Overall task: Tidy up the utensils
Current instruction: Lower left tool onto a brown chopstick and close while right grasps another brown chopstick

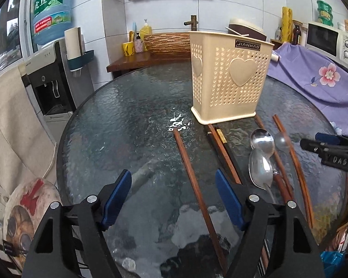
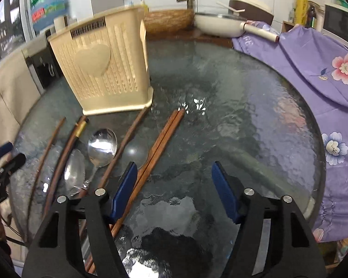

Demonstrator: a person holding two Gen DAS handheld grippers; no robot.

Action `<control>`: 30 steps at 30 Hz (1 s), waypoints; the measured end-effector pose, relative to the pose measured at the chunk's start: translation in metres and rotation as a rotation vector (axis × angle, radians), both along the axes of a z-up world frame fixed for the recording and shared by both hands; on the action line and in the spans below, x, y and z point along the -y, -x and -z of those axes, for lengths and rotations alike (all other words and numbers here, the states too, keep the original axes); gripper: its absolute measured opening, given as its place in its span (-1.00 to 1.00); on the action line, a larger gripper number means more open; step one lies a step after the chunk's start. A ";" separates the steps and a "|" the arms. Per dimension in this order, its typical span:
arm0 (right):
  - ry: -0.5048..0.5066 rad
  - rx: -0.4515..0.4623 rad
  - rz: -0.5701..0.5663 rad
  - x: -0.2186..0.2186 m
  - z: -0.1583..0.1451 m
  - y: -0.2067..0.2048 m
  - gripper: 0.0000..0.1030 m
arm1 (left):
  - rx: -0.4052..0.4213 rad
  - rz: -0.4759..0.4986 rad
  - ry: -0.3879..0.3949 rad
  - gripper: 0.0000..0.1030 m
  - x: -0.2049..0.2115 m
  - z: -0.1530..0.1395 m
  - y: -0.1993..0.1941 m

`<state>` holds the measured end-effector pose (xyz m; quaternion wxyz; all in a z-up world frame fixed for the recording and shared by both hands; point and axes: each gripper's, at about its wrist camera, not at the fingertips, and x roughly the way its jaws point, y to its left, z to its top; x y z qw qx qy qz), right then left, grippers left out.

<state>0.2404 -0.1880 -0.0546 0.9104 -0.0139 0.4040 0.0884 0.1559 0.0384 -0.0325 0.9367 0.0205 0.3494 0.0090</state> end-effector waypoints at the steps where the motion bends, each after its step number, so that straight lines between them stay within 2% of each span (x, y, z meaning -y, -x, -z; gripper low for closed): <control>1: 0.009 -0.013 -0.008 -0.004 0.005 -0.001 0.29 | -0.002 0.000 -0.001 0.41 0.000 0.000 -0.002; 12: 0.139 -0.015 -0.040 -0.011 0.013 0.006 0.29 | -0.032 0.007 -0.009 0.41 0.001 0.009 -0.010; 17: 0.120 -0.030 -0.040 0.003 0.011 0.005 0.28 | -0.067 0.001 0.015 0.41 -0.004 0.012 -0.020; 20: 0.125 -0.032 -0.039 0.000 0.009 -0.003 0.13 | -0.097 0.004 0.027 0.41 -0.002 0.012 -0.032; 25: 0.113 -0.064 -0.026 -0.008 0.004 -0.031 -0.05 | -0.133 0.002 -0.007 0.36 0.010 0.013 -0.052; 30: 0.101 -0.096 -0.019 -0.017 0.003 -0.053 -0.28 | -0.200 -0.025 0.050 0.13 0.009 0.020 -0.075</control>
